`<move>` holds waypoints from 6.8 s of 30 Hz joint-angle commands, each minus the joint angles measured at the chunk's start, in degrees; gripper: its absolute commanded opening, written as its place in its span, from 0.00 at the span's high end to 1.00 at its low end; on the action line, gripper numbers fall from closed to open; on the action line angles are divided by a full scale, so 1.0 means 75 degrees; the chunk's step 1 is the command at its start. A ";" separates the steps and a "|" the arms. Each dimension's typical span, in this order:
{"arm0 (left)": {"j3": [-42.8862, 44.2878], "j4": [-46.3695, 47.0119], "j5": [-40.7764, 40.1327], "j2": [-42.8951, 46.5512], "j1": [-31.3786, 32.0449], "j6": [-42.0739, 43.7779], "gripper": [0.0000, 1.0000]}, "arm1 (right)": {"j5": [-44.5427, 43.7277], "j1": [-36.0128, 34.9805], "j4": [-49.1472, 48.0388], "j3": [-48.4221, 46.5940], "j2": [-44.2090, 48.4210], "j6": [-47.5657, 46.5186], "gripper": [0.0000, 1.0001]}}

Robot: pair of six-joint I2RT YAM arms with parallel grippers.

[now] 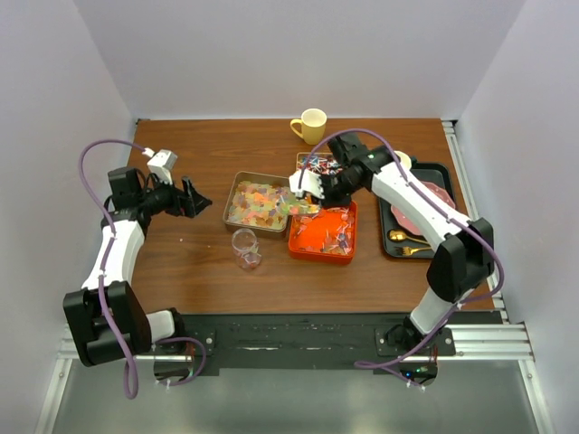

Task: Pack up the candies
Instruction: Place the fake candies in the packing bottle, then move the storage box to the center of the board, then adjust the spatula.

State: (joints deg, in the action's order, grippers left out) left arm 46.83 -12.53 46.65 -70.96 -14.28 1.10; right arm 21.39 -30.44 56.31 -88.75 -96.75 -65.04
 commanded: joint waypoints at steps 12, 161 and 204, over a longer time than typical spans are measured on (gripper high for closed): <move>-0.0197 0.0031 -0.1345 0.1082 -0.0170 -0.0042 0.06 | -0.1618 -0.1742 0.2604 -0.3445 -0.1525 -0.0141 1.00; 0.1362 0.3581 0.3494 -0.3429 0.2479 -0.4295 0.62 | -0.2875 -0.2094 -0.1004 -0.1971 -0.1362 0.2097 1.00; 0.1244 0.5784 0.4420 -0.4250 0.2420 -0.5900 1.00 | 0.2024 -0.0313 -0.0208 -0.1737 -0.0787 0.2167 0.72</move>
State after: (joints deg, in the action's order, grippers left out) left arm 54.33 27.42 77.84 -102.43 4.14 -41.45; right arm 36.77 -32.73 53.74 -99.74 -102.80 -47.09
